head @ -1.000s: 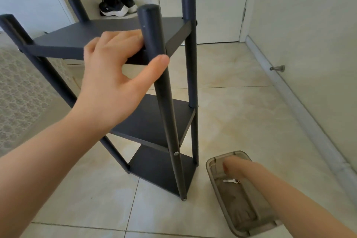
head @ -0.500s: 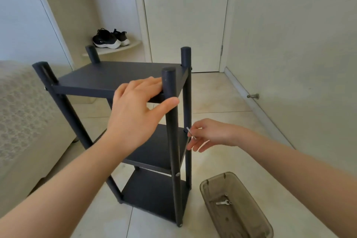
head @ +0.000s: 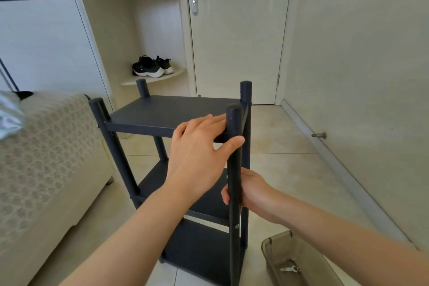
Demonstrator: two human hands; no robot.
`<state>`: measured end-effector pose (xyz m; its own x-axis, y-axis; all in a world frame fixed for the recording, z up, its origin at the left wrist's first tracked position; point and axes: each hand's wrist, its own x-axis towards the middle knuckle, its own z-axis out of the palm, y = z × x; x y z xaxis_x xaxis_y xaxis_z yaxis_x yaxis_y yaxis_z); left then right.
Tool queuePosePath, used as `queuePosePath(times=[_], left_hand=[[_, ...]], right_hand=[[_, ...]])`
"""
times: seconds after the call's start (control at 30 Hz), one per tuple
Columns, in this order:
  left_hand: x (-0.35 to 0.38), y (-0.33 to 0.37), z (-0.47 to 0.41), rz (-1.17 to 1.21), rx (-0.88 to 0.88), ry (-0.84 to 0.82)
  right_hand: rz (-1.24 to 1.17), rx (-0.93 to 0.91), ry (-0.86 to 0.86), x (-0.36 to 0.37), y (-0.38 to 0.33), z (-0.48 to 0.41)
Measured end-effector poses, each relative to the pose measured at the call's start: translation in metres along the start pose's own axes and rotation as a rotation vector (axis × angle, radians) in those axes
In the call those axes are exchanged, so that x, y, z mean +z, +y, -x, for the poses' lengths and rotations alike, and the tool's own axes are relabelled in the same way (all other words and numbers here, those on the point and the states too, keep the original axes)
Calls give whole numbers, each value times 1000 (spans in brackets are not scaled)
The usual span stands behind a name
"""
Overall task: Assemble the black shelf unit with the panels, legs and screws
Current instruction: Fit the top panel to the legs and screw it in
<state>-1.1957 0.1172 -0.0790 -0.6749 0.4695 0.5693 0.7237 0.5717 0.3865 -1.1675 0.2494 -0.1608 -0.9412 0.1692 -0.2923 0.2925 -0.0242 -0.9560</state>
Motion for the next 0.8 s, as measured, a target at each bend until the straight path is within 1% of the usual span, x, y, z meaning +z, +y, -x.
queuePosePath(times=[0.1,0.23,0.33,0.63,0.7,0.8], left_hand=[[-10,-9,-4,22,-45,24],[-25,-23,-11,29,-90,58],[-37,-33,-16,42,-142,138],[-71,-62,-8,109,-339,373],[-78,-66,-3,152,-380,425],[-92,-74,7,301,-448,486]], right_hand=[[60,-60,-9,10,-7,-10],[134,-117,22,25,-19,-19],[164,-151,34,40,-33,-25],[156,-247,97,92,-63,-47],[142,-281,113,104,-66,-50],[173,-344,94,119,-71,-50]])
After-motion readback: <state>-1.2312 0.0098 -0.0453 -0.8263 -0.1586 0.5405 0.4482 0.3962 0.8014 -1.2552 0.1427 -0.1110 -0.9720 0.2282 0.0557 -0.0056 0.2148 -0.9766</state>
